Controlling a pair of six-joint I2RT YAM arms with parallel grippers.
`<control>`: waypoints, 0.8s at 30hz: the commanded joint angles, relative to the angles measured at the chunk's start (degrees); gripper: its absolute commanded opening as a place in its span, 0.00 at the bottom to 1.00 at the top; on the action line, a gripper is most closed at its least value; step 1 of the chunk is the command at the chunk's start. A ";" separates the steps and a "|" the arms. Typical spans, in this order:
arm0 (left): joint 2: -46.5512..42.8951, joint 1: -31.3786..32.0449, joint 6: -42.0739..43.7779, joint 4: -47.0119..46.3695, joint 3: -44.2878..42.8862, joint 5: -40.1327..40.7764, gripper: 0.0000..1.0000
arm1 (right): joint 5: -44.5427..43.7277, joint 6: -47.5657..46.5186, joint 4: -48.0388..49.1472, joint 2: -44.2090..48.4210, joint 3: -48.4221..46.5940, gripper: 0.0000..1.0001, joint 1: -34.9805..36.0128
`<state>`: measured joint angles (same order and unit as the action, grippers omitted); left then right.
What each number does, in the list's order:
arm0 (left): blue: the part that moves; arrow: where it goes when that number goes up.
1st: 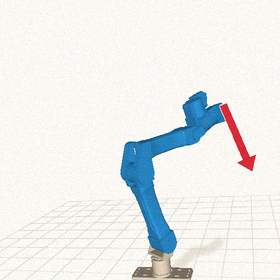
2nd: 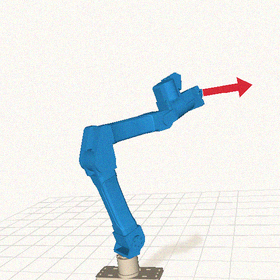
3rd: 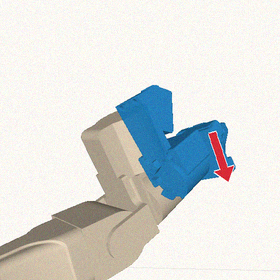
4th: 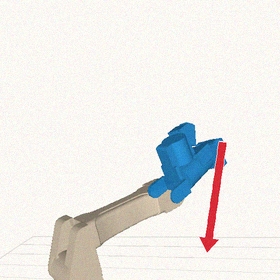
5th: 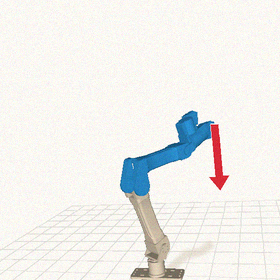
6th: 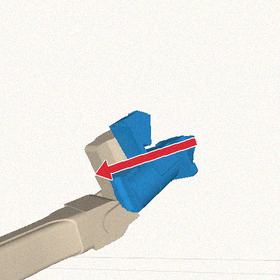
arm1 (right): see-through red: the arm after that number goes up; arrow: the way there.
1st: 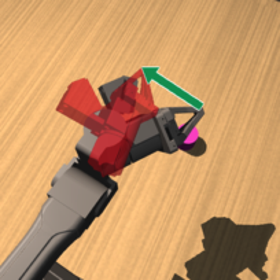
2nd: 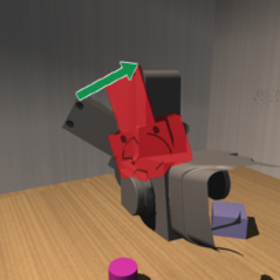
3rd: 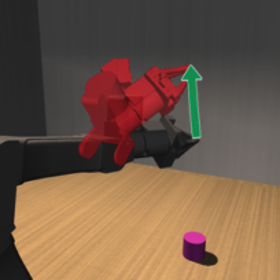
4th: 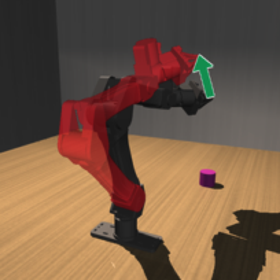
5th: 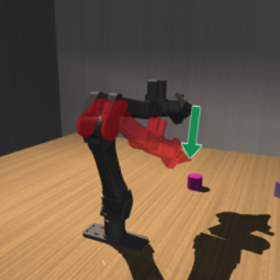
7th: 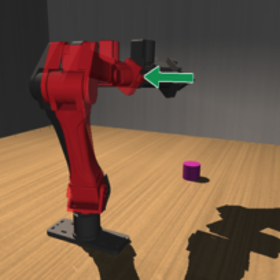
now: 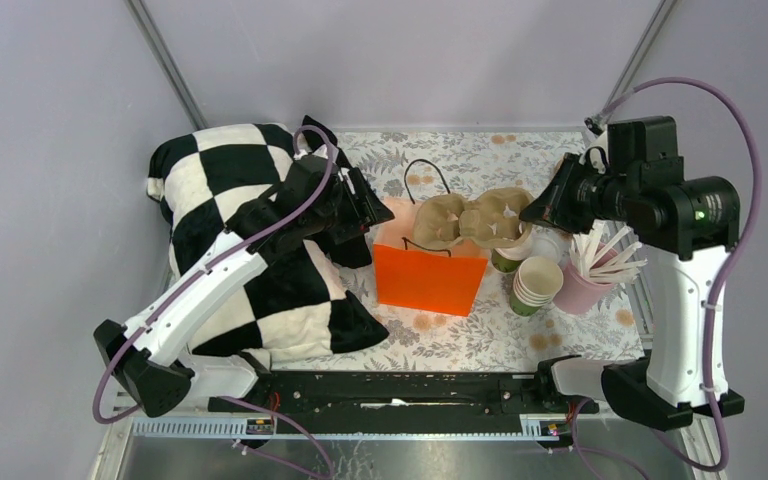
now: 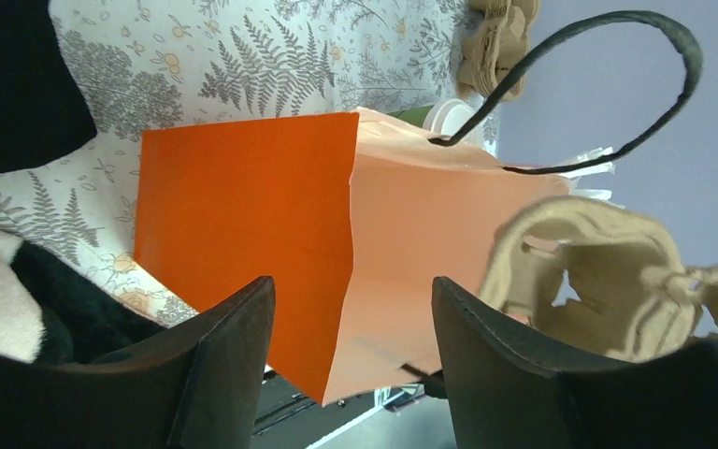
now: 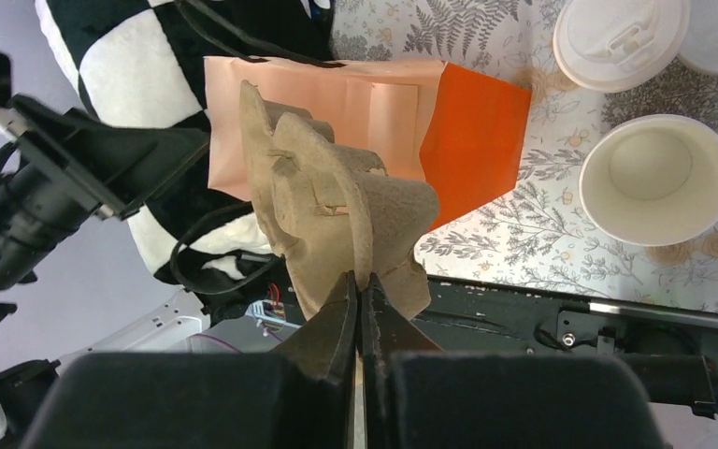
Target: Pack the takeout coffee
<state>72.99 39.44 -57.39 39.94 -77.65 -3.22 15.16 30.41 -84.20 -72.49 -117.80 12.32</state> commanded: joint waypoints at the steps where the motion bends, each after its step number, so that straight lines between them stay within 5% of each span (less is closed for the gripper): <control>1: -2.87 0.10 5.31 2.23 -3.89 3.04 0.68 | 1.67 2.56 -0.26 -3.41 -2.10 0.00 0.11; 6: -1.59 0.03 13.11 7.48 -8.07 7.13 0.78 | -3.38 4.61 -0.24 -6.68 -4.32 0.00 4.55; 12: -0.45 -0.02 19.18 13.49 -12.01 8.79 0.81 | -13.18 11.17 -0.26 -11.59 -5.06 0.00 18.49; 24: -3.33 -1.42 20.22 16.09 -7.60 13.93 0.77 | -20.64 13.46 -0.26 -13.70 -6.55 0.00 20.60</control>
<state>72.05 39.18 -37.50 55.81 -86.59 7.20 -0.89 42.11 -84.58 -87.24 -122.85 32.34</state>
